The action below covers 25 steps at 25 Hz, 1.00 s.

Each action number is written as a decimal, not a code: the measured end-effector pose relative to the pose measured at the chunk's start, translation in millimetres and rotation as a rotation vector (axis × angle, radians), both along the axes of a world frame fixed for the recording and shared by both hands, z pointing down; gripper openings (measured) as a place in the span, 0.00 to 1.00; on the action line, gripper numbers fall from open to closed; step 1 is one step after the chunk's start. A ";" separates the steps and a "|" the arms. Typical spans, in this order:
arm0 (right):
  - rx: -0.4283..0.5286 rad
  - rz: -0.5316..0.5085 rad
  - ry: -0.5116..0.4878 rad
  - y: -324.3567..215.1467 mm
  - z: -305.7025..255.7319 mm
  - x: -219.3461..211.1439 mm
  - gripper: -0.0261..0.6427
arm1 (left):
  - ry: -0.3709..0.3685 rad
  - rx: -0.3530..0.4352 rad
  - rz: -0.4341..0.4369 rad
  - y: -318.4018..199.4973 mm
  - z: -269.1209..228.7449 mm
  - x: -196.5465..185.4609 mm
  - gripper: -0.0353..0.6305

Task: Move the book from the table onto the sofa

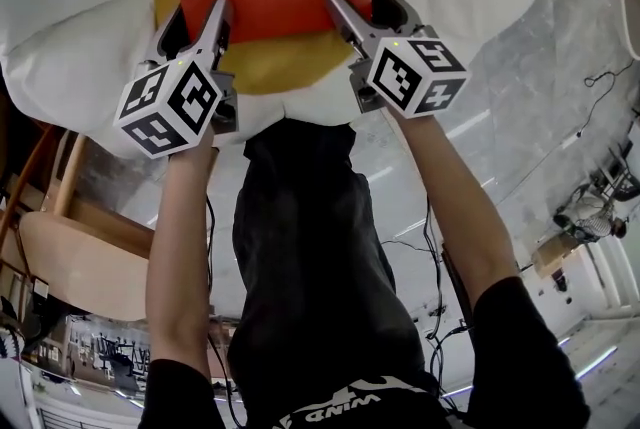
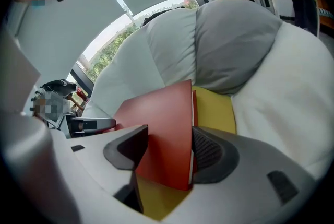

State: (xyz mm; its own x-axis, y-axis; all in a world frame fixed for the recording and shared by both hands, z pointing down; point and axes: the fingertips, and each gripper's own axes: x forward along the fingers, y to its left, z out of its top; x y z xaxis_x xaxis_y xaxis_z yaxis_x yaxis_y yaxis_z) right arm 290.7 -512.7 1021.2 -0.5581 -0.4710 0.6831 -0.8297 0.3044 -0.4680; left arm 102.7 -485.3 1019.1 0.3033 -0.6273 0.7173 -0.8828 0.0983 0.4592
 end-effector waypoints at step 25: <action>-0.043 0.032 -0.028 7.4 -56.4 -5.2 0.25 | -0.071 -0.007 0.054 0.2 -60.2 -12.0 0.30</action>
